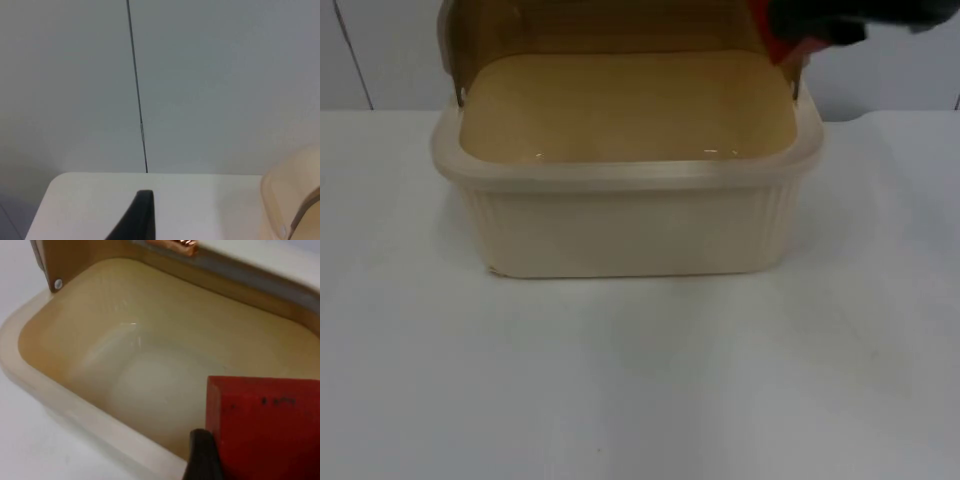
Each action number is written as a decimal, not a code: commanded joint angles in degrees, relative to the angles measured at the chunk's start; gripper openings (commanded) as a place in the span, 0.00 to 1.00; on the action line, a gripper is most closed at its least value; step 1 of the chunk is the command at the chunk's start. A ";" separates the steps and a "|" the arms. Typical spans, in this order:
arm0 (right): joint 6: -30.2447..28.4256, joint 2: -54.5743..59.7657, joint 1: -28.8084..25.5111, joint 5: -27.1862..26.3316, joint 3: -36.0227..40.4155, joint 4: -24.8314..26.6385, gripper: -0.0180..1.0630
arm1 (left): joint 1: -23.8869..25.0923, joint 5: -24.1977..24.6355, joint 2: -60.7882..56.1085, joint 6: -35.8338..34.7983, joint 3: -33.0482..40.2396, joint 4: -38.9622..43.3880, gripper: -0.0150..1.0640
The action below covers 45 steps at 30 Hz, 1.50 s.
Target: Open the box lid with the left hand, place the block into the box with the right hand, then close the box lid with the left hand.
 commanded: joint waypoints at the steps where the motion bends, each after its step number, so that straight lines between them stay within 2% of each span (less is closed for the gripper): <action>1: -0.53 3.27 0.15 -4.32 -1.61 -0.20 0.01 | -0.37 -0.46 -0.19 -0.46 0.10 0.26 0.98; 12: -0.53 16.91 0.15 -9.94 -8.03 -0.20 0.01 | -0.37 -0.98 -0.19 -0.46 0.10 0.26 0.98; 24: -0.53 22.18 0.02 -12.88 -10.95 0.37 0.01 | -0.37 -0.98 -0.19 -0.46 0.10 0.26 0.98; 26: -0.53 22.57 0.02 -12.86 -10.95 1.67 0.02 | -0.37 -0.98 -0.19 -0.46 0.10 0.26 0.98; 28: -0.53 22.86 0.02 -12.86 -10.95 1.83 0.10 | -0.37 -0.98 -0.19 -0.46 0.10 0.26 0.98; 29: -0.53 22.86 0.02 -12.86 -10.95 1.83 0.10 | -0.37 -0.98 -0.19 -0.46 0.10 0.26 0.98; 30: -0.53 23.17 0.02 -12.86 -10.95 1.83 0.19 | -0.37 -0.98 -0.19 -0.46 0.10 0.26 0.98; 31: -0.53 23.26 0.02 -12.86 -10.95 1.83 0.28 | -0.37 -0.98 -0.19 -0.46 0.10 0.26 0.98; 32: -0.53 23.26 0.02 -12.69 -10.95 1.83 0.43 | -0.37 -0.98 -0.19 -0.46 0.10 0.26 0.98; 34: -0.53 23.26 0.02 -12.81 -10.95 1.83 0.80 | -0.37 -0.86 -0.19 -0.46 0.10 0.26 0.98; 35: -0.53 23.26 0.02 -12.81 -10.95 1.83 0.80 | -0.37 -0.86 -0.19 -0.46 0.10 0.26 0.98; 36: -0.53 23.15 0.02 -12.92 -10.95 1.83 0.94 | -0.37 -0.86 -0.19 -0.46 0.10 0.26 0.98; 37: -0.53 23.04 0.02 -12.92 -10.95 1.83 0.98 | -0.37 -0.86 -0.19 -0.46 0.10 0.26 0.98; 41: -0.53 21.50 0.12 -11.86 -10.95 1.83 0.98 | -0.37 -0.86 -0.19 -0.46 0.10 0.26 0.98; 43: -0.53 18.52 0.69 -7.06 -10.95 1.38 0.98 | -0.37 -0.86 -0.19 -0.46 0.10 0.26 0.98; 44: -0.53 18.04 0.69 -6.40 -10.95 1.25 0.98 | -0.37 -0.86 -0.19 -0.46 0.10 0.26 0.98; 45: -0.53 15.76 1.16 -1.82 -10.95 1.25 0.98 | -0.37 -0.86 -0.19 -0.46 0.10 0.26 0.98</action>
